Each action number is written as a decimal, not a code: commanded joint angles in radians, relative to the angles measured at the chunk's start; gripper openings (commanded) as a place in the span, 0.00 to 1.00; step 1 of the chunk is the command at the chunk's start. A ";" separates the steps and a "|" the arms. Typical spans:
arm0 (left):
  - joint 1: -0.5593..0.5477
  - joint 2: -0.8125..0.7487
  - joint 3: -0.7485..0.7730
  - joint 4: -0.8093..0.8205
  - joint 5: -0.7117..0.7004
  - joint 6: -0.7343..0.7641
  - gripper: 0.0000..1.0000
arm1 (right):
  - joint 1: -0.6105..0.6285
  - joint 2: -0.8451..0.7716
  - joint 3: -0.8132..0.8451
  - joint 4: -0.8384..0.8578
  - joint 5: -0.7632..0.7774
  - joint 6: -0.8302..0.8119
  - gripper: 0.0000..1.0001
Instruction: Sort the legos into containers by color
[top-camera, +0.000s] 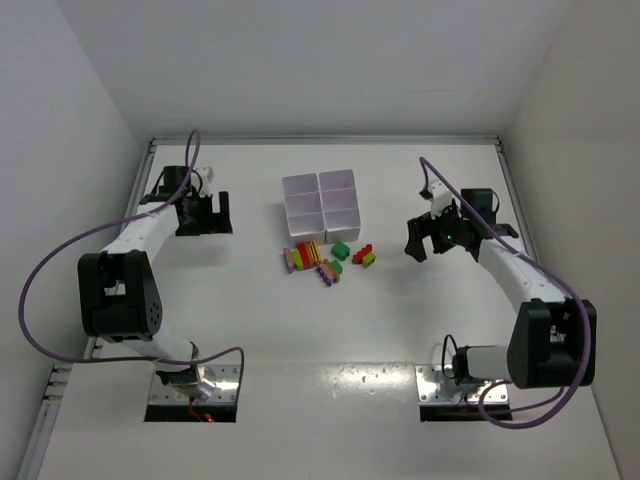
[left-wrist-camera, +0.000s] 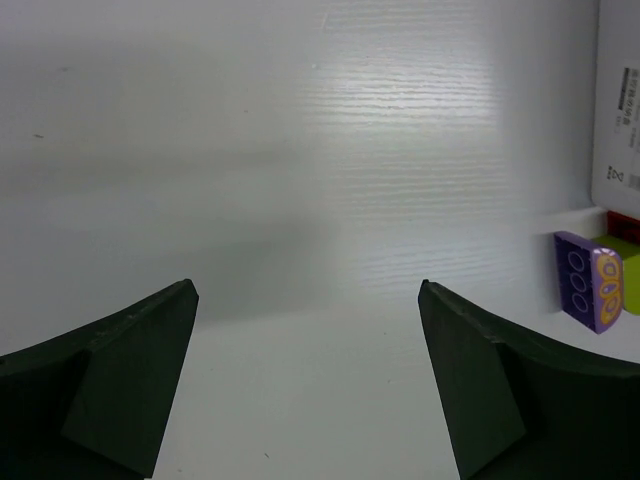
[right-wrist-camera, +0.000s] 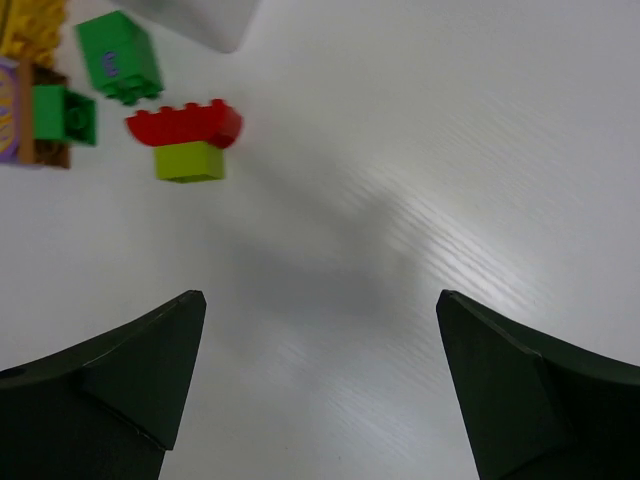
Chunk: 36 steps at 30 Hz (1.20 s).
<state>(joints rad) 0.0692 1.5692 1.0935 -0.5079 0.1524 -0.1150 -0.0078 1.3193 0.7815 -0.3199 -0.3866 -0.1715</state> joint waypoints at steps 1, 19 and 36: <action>0.004 -0.015 0.025 -0.027 0.122 0.050 0.99 | 0.058 0.018 0.081 -0.034 -0.239 -0.231 0.99; 0.004 -0.118 -0.011 -0.047 0.273 0.127 0.99 | 0.414 0.472 0.431 -0.403 -0.340 -1.211 0.63; 0.004 -0.107 -0.020 -0.057 0.263 0.127 0.99 | 0.505 0.583 0.450 -0.295 -0.340 -1.353 0.53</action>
<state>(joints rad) 0.0692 1.4807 1.0683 -0.5682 0.4114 -0.0002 0.4873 1.8778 1.1767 -0.6285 -0.6807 -1.4761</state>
